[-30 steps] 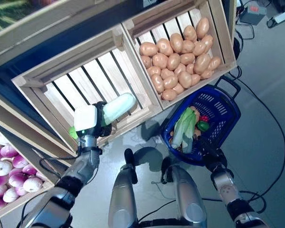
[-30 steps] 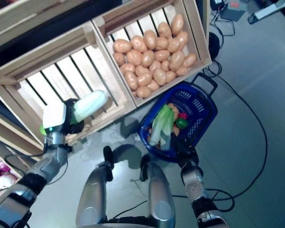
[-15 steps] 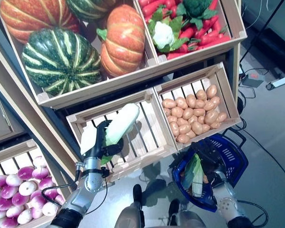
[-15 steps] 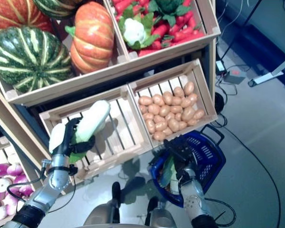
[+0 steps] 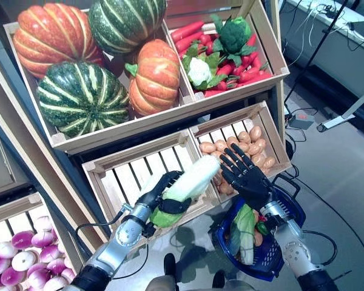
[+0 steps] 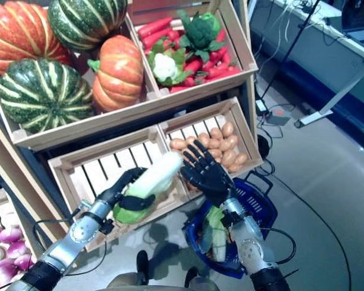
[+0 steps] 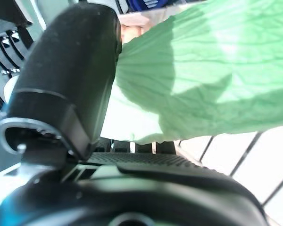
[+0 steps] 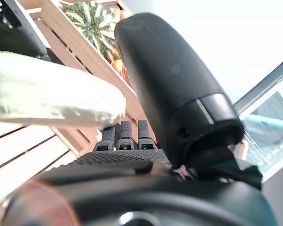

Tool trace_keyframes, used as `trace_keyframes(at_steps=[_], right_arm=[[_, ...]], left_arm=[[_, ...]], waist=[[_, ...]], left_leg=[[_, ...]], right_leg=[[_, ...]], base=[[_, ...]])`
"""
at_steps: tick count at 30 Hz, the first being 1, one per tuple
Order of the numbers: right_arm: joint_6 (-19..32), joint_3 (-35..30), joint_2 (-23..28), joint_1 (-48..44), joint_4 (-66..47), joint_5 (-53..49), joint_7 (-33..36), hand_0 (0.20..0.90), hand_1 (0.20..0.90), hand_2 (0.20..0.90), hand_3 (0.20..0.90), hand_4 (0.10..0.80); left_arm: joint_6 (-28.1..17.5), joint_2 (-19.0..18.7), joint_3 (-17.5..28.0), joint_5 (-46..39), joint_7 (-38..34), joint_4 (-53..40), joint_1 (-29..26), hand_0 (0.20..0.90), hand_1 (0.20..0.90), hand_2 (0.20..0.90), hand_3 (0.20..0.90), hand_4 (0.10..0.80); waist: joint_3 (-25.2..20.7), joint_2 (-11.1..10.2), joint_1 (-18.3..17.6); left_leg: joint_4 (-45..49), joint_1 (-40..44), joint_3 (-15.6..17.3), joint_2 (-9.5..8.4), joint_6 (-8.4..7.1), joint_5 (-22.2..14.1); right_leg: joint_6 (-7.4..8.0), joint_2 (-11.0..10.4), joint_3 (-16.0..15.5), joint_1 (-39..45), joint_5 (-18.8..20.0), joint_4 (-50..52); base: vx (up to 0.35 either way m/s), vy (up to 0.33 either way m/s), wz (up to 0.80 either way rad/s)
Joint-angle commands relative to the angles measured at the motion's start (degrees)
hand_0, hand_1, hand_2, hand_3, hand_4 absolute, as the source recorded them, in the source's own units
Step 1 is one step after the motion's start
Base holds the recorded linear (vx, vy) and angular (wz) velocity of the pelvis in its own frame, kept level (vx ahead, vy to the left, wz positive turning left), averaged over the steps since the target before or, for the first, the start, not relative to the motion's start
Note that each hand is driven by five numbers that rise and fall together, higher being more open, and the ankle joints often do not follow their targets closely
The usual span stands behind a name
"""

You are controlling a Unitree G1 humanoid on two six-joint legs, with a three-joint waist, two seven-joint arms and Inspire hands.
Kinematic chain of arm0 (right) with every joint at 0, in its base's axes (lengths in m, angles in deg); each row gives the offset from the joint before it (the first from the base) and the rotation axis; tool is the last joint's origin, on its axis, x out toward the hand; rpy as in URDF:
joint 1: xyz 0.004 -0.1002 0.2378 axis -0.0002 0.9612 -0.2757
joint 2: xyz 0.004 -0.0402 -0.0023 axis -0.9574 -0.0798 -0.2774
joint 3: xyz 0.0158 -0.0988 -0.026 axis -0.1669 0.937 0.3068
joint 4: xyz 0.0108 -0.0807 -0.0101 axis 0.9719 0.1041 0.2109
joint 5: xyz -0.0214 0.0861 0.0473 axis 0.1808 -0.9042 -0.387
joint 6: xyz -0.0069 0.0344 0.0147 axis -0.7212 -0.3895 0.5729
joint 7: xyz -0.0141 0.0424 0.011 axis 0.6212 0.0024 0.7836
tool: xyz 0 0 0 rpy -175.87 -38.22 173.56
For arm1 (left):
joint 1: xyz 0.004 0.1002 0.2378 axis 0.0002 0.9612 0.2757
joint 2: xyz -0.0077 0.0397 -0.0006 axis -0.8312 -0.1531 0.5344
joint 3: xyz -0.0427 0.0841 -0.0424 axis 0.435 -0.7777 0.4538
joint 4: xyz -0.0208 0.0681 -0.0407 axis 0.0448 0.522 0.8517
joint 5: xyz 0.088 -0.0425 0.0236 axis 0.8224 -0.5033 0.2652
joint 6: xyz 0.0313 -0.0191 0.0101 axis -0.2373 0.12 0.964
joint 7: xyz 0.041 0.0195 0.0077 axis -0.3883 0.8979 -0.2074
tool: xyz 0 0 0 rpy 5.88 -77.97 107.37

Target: Put vegetables into the basket

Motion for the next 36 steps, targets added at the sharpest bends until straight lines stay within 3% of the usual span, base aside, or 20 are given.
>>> trace_keyframes(at_steps=[1, 13, 18, 27, 36], right_arm=[[-2.14, 4.09, 1.40, -5.04, -6.46, -1.79, -7.09, 0.900, 0.900, 0.900, 0.900, 0.800], [-3.60, 8.29, 2.93, -8.16, -8.03, 0.34, -5.96, 0.900, 0.900, 0.900, 0.900, 0.800], [-4.42, 9.49, 2.75, -8.88, -7.46, 1.71, -1.52, 0.900, 0.900, 0.900, 0.900, 0.800], [-6.29, 10.97, 1.45, -10.40, -6.93, -3.11, -7.26, 0.900, 0.900, 0.900, 0.900, 0.800], [-7.32, 6.20, 3.97, -9.30, -7.05, -2.71, -6.45, 0.900, 0.900, 0.900, 0.900, 0.800]], left_arm=[[-7.95, -0.70, -1.85, -1.85, 0.54, -4.57, -8.69, 0.300, 0.300, 0.300, 0.300, 0.400], [-7.65, -1.66, -3.43, -3.17, 0.72, -6.27, -9.45, 0.300, 0.300, 0.300, 0.300, 0.400], [-7.79, -1.62, -3.59, -2.83, -0.40, -5.96, -9.22, 0.300, 0.300, 0.300, 0.300, 0.400], [-8.12, -1.68, -2.85, -4.76, 0.26, -5.70, -8.90, 0.300, 0.300, 0.300, 0.300, 0.400], [-7.98, -2.39, 2.25, -5.50, -3.60, -6.26, -7.60, 0.300, 0.300, 0.300, 0.300, 0.400]], waist=[[-4.75, 0.38, 0.09], [-5.69, 0.52, 0.56], [-6.05, 0.63, 0.79], [-6.14, 0.68, 1.54], [-6.17, 0.36, 1.55]], left_leg=[[0.90, 4.92, 1.93, 0.13, -1.30, -9.03], [0.57, 5.94, 1.06, 0.42, -1.70, -9.06], [0.37, 6.13, 0.55, 0.36, -1.85, -9.08], [0.36, 6.14, -0.05, 0.27, -1.90, -9.11], [0.31, 6.27, -0.33, 0.54, -2.13, -9.03]], right_leg=[[1.46, -1.27, -0.15, -3.22, 5.97, -1.22], [1.45, -1.14, 0.06, -1.79, 5.86, -2.41], [1.49, -1.35, -0.31, -1.43, 5.82, -2.70], [1.47, -1.56, -0.86, -1.21, 5.69, -2.73], [1.44, -1.52, -0.82, -0.95, 5.75, -2.82]], base=[[0.019, -0.026, -0.04], [0.002, -0.002, 0.00], [0.000, 0.000, 0.00], [0.000, 0.000, 0.01], [0.005, 0.000, 0.02]])
